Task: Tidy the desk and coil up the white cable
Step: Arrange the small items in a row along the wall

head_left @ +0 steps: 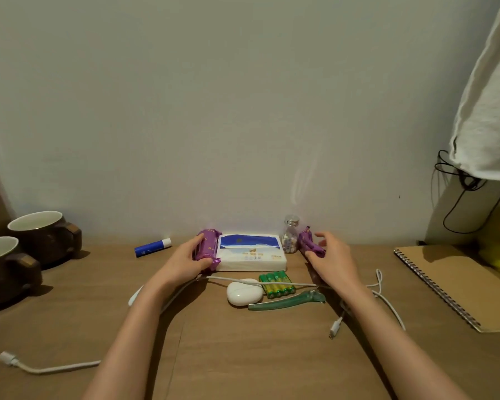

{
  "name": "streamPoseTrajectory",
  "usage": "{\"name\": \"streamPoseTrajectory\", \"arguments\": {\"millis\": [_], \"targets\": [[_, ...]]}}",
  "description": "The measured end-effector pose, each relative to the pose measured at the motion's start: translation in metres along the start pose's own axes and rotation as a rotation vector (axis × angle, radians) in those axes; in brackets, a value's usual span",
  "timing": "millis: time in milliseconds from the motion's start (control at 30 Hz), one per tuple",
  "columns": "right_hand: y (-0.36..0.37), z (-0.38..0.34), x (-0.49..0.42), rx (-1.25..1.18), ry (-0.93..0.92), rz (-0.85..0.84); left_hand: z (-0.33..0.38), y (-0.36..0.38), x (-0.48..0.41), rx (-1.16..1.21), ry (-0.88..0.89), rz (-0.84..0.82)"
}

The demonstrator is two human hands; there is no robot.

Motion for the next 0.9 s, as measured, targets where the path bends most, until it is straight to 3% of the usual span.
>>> {"name": "streamPoseTrajectory", "arguments": {"millis": [100, 300, 500, 600, 733, 900], "targets": [[0.006, 0.006, 0.001, -0.022, 0.010, -0.023, 0.007, 0.000, 0.001, 0.020, 0.013, 0.011], [-0.033, -0.005, 0.005, -0.153, -0.029, 0.101, 0.032, -0.008, 0.006, -0.053, 0.054, 0.024], [-0.083, -0.053, 0.039, -0.312, -0.178, 0.045, 0.090, -0.034, 0.029, -0.074, 0.294, 0.225], [-0.103, -0.083, 0.075, -0.287, -0.330, 0.021, 0.131, -0.040, 0.056, -0.088, 0.474, 0.234], [-0.116, -0.107, 0.135, -0.314, -0.479, -0.154, 0.174, -0.052, 0.119, -0.272, 0.683, 0.241], [-0.107, -0.116, 0.209, -0.388, -0.568, -0.460, 0.168, -0.054, 0.195, -0.497, 0.688, 0.124]]}}
Point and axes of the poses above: each hand's wrist, its own x-axis away from the middle knuckle, its own y-axis out of the palm, z = x × y, the point moved 6 cm from there along -x, towards the middle knuckle, and after that the axes turned 13 degrees about y, right-handed, at the moved point
